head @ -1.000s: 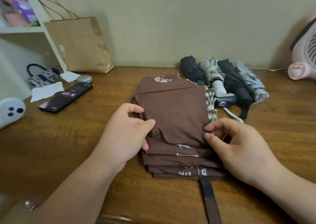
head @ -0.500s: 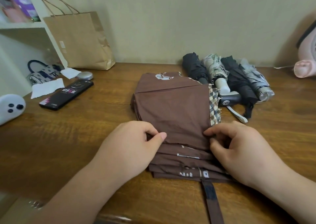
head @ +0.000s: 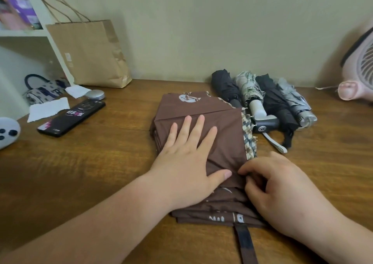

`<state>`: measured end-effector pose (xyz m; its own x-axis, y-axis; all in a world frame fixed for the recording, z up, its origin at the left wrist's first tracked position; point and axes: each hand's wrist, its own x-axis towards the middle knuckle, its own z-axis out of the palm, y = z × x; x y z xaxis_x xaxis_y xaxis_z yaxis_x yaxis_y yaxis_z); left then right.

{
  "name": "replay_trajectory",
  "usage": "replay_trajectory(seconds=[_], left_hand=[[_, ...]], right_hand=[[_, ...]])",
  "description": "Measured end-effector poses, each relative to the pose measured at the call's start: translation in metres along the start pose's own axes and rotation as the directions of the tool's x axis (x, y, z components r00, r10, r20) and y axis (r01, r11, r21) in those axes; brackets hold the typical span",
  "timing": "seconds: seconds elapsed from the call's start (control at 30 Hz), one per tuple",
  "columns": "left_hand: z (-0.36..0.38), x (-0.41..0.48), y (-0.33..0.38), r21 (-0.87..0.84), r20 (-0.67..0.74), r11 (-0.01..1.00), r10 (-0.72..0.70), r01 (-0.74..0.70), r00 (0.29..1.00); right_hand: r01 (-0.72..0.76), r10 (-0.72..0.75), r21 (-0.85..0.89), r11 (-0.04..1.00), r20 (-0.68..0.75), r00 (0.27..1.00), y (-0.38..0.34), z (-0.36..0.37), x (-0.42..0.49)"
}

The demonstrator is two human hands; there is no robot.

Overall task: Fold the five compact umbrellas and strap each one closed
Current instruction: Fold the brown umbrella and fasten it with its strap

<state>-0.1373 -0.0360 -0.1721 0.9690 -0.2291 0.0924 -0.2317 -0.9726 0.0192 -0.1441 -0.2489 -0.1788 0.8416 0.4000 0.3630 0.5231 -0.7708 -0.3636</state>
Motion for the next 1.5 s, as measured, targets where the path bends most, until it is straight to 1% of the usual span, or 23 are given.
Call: replay_trajectory(seconds=[0.07,0.13,0.23,0.3,0.4,0.47,0.5,0.6,0.77,0.8,0.87,0.9,0.93,0.97,1.03,1.1,1.13,1.17,1.2,1.27,1.33,1.37,1.5], left_hand=[[0.004,0.0,0.001,0.006,0.042,1.0,0.009,-0.009,0.999],[0.002,0.001,0.001,0.006,0.065,1.0,0.014,-0.015,0.998],[-0.002,0.002,0.004,0.032,0.072,0.998,0.049,-0.051,0.996],[0.008,0.005,0.003,0.143,0.054,0.987,0.061,-0.068,0.997],[0.025,0.007,-0.005,0.293,-0.019,0.956,0.041,-0.033,0.999],[0.021,0.006,-0.005,0.229,-0.031,0.971,0.083,-0.073,0.996],[0.017,0.002,-0.005,0.145,-0.018,0.984,0.108,-0.104,0.994],[-0.003,-0.028,-0.001,-0.088,0.103,0.982,0.174,-0.166,0.979],[-0.013,-0.058,0.001,-0.15,0.178,0.975,0.188,-0.162,0.966],[-0.01,-0.064,0.0,-0.141,0.172,0.976,0.186,-0.163,0.967],[-0.001,-0.082,-0.009,-0.113,0.051,0.963,0.25,-0.243,0.967],[-0.006,-0.086,-0.012,-0.154,0.119,0.964,0.235,-0.216,0.965],[-0.006,-0.098,-0.018,-0.097,0.08,0.974,0.215,-0.207,0.973],[-0.003,-0.089,-0.028,-0.124,0.223,0.983,0.16,-0.134,0.962],[-0.011,-0.072,-0.04,-0.256,0.29,0.965,0.014,0.064,0.957],[-0.02,-0.06,-0.047,-0.339,0.043,0.926,-0.159,0.164,0.986],[-0.029,-0.051,-0.042,-0.31,-0.215,0.948,-0.15,0.078,0.965],[-0.041,-0.041,-0.03,-0.318,-0.375,0.948,-0.139,0.013,0.917],[-0.049,-0.037,-0.014,-0.263,-0.458,0.964,-0.092,-0.036,0.884],[-0.053,-0.026,0.008,-0.225,-0.345,0.973,-0.029,-0.053,0.938],[-0.024,-0.006,0.013,-0.194,-0.081,0.98,-0.05,0.034,0.995],[-0.012,-0.007,0.012,-0.144,-0.011,0.988,-0.056,0.053,0.998],[-0.003,-0.027,-0.002,-0.06,0.121,0.996,-0.051,0.059,0.991]], right_hand=[[0.042,-0.045,-0.069,0.997,-0.038,0.998,0.001,-0.002,0.0],[0.103,-0.123,-0.15,0.983,-0.131,0.984,-0.005,-0.012,0.004],[0.231,-0.24,-0.069,0.971,-0.204,0.949,-0.032,-0.021,0.022],[0.259,-0.254,0.019,0.966,-0.129,0.959,-0.055,-0.011,0.041],[0.144,-0.16,0.188,0.971,0.072,0.984,-0.074,0.024,0.069],[0.03,-0.073,0.266,0.963,0.154,0.985,-0.067,0.041,0.081],[-0.007,-0.039,0.276,0.961,0.162,0.986,-0.059,0.045,0.084],[0.033,-0.055,0.146,0.989,0.151,0.987,-0.043,0.047,0.084],[0.052,-0.025,-0.14,0.989,0.189,0.982,-0.031,0.043,0.076],[0.053,-0.015,-0.198,0.979,0.189,0.982,-0.026,0.04,0.074],[0.045,0.011,-0.297,0.954,0.186,0.982,-0.015,0.036,0.071],[0.041,0.023,-0.33,0.943,0.186,0.982,-0.012,0.035,0.071],[0.039,0.028,-0.35,0.936,0.186,0.982,-0.011,0.035,0.071],[0.039,0.03,-0.363,0.931,0.183,0.983,-0.01,0.036,0.071],[0.037,0.035,-0.383,0.923,0.181,0.983,-0.01,0.038,0.072],[0.034,0.047,-0.41,0.912,0.185,0.982,-0.012,0.038,0.072],[0.029,0.054,-0.422,0.906,0.184,0.982,-0.013,0.037,0.072],[0.024,0.06,-0.429,0.903,0.183,0.981,-0.015,0.036,0.072],[0.021,0.065,-0.428,0.904,0.184,0.981,-0.017,0.034,0.071],[0.029,0.065,-0.426,0.904,0.205,0.977,-0.019,0.032,0.069],[0.05,0.061,-0.438,0.897,0.236,0.97,-0.018,0.03,0.068],[0.055,0.06,-0.438,0.897,0.244,0.968,-0.016,0.031,0.069],[0.026,0.065,-0.408,0.912,0.208,0.976,-0.011,0.036,0.07]])
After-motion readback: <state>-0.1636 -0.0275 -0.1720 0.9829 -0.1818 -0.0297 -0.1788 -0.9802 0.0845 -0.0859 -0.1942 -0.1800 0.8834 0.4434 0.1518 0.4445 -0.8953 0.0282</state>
